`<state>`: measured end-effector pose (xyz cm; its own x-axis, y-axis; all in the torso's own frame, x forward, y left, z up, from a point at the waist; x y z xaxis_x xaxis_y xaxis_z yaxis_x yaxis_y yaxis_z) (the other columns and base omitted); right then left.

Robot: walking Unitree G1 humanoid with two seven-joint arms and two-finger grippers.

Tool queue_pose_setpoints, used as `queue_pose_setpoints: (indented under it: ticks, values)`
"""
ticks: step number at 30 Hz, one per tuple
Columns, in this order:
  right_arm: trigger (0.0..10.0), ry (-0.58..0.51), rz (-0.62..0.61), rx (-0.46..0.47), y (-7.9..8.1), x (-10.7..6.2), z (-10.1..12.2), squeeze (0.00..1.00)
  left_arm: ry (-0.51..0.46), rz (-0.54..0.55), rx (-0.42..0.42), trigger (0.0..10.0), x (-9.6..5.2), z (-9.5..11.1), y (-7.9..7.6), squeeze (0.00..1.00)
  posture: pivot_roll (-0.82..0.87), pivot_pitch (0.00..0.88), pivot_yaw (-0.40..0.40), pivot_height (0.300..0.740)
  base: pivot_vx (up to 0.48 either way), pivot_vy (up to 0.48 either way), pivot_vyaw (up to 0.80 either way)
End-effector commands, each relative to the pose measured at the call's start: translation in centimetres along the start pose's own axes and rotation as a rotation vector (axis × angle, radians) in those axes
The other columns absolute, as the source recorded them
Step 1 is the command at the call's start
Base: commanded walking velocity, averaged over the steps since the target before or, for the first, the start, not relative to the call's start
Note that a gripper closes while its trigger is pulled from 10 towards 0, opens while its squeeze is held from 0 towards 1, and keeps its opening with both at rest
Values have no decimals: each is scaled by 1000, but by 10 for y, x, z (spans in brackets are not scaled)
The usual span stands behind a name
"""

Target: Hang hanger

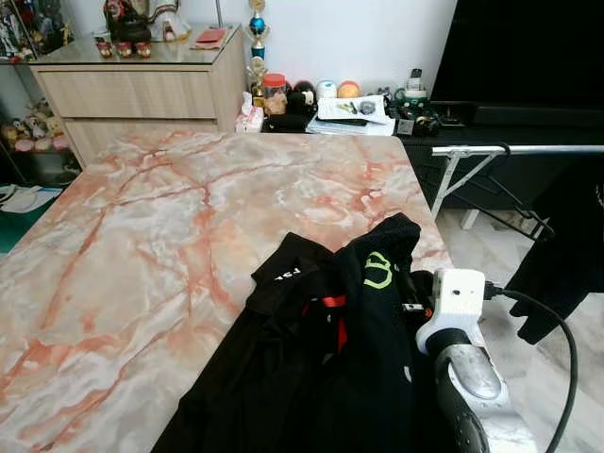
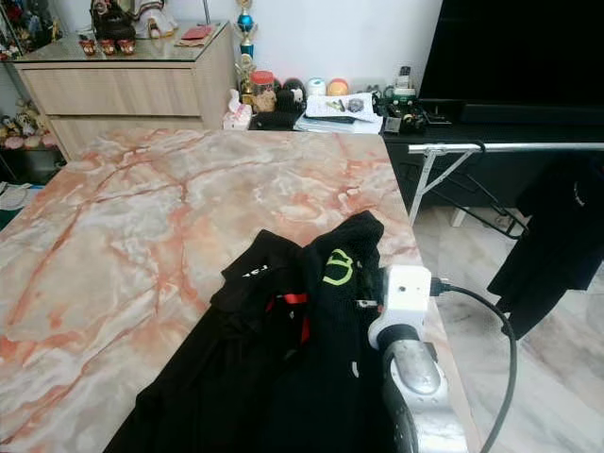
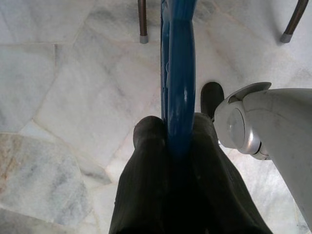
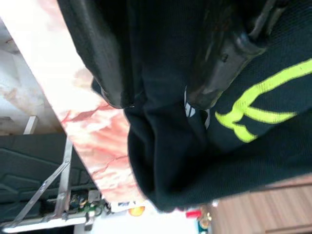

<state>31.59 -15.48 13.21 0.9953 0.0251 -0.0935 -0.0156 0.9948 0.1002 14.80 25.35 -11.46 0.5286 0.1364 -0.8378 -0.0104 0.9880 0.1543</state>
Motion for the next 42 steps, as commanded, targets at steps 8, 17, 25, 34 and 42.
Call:
queue_pose_setpoints:
  ticks: [8,17,25,34,42]
  values:
    - [10000,-160,-82,42,-9,-17,23,0,13,5,-12,10000,-1,-5,3,0,53,58,23,740,0,0,0]
    - [10000,-234,-80,47,-2,-21,34,0,32,12,-6,10000,-2,-10,4,0,54,50,18,740,0,0,0]
    - [10000,-238,-64,32,2,-20,33,0,48,6,2,10000,-3,-15,4,0,55,41,16,740,0,0,0]
    - [10000,-232,-60,24,3,-20,31,0,49,-1,14,10000,-3,-15,3,0,52,27,16,740,0,-322,0]
    - [10000,-224,-44,15,6,-20,28,0,45,-9,19,10000,-3,-14,2,0,53,18,17,740,0,-375,0]
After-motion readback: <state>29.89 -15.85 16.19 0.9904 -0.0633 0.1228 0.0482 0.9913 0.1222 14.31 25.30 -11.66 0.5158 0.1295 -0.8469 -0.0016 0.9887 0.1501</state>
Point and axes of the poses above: a point about 5 cm out from each wrist's last joint towards the gripper, its own x axis pointing out of the wrist towards the gripper, its own z axis along the axis of the wrist's last joint, y = z × x, the point moved 3 cm from there along x, pointing out of the wrist towards the gripper, and after that the axes turned 3 degrees about x, right-handed, at the moved point
